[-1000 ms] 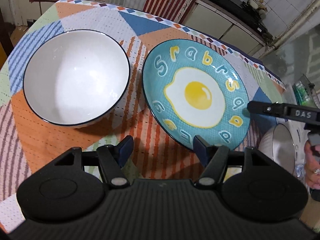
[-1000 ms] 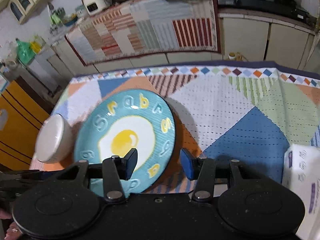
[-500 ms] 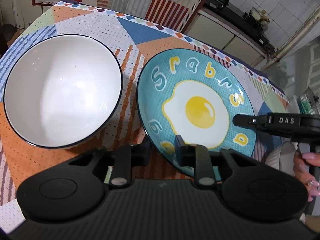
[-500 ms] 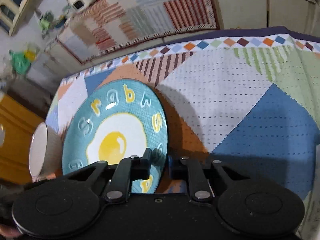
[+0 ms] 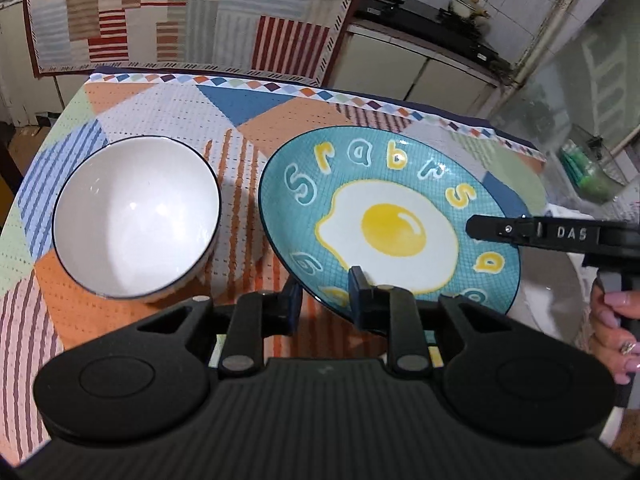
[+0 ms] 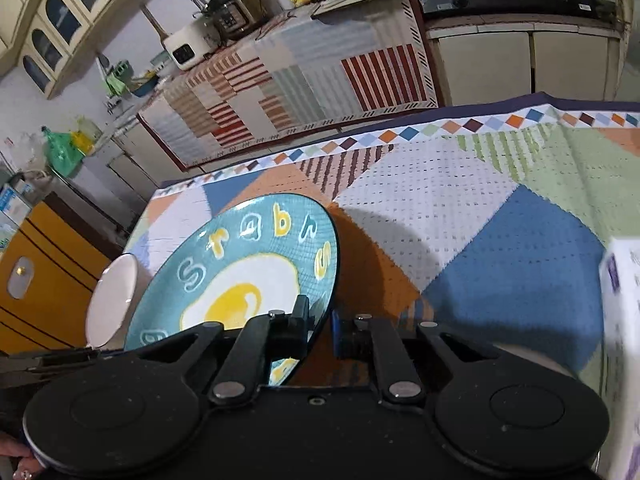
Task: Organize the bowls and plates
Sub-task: 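Lift the teal egg plate and carry it toward the stacked white plates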
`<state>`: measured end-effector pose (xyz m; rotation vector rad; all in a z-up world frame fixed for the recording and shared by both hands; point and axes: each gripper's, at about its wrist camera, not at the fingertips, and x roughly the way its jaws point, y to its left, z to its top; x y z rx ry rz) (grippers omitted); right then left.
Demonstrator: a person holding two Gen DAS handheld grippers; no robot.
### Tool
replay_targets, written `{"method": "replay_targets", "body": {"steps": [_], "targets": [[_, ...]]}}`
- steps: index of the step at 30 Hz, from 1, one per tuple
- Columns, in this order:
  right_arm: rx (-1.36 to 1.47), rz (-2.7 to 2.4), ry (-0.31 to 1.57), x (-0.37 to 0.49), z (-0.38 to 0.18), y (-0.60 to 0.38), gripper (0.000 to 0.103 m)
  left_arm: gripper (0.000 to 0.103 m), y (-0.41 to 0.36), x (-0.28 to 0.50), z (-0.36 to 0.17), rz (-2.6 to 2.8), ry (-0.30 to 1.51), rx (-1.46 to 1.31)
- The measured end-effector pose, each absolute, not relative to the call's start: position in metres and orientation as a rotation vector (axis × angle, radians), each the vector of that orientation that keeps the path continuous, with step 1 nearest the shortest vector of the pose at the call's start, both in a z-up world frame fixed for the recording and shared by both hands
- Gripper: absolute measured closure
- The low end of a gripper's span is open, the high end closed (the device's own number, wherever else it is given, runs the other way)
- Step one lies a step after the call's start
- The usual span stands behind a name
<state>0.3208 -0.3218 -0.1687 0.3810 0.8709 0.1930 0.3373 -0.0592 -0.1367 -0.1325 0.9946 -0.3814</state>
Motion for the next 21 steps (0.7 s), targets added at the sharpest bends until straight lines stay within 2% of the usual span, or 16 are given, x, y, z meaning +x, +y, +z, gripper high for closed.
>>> {"method": "replay_targets", "body": {"steps": [11,21], "targets": [[0.407,0.216,0.766,0.242,-0.140,-0.312,0.088,0.081,-0.048,0.269,-0.088,-0.448,0.915,-0.030],[0.403,0.223,0.719,0.175,-0.120,-0.291,0.087,0.081,-0.029,0.209,-0.064,-0.496,0.918,-0.021]]}}
